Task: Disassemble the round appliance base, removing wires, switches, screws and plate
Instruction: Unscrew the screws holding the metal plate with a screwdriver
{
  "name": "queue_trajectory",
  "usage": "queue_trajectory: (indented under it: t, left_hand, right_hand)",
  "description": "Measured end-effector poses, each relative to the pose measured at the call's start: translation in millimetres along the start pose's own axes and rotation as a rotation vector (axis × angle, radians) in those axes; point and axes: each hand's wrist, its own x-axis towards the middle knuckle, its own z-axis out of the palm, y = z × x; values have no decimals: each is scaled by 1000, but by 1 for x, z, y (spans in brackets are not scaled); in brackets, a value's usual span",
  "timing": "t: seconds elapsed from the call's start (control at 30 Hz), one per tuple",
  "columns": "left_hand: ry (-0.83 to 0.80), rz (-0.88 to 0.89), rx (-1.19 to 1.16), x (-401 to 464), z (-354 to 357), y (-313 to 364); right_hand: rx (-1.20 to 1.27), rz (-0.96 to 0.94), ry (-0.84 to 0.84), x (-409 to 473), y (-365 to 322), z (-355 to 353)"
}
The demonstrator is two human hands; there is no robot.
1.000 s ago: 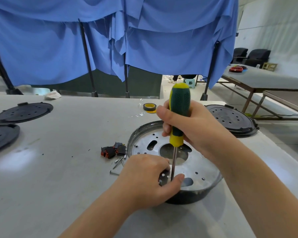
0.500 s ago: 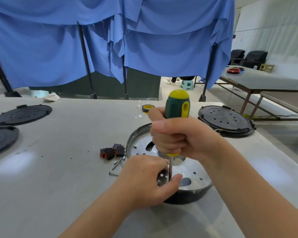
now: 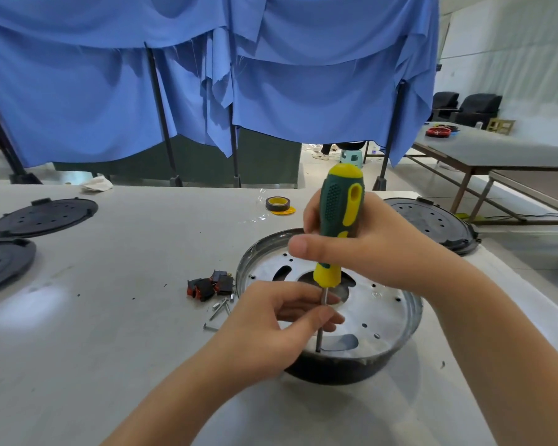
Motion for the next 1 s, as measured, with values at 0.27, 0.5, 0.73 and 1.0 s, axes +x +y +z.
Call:
queue_trajectory:
  t: [0.27,0.5,0.73,1.0]
  left_hand:
    - [7,-57,-97,2,-2,1]
    - [47,-37,-63,5,-1,-2]
    - [151,11,40,7,3,-5]
    - [24,18,60,3,1,-2]
  right_hand:
    - [59,-4,67,-9,8,-8]
    - [301,43,-72,-14,10,-19]
    - [369,35,-177,-15,12,-18]
    - [382,3,-166,-17,11,-21]
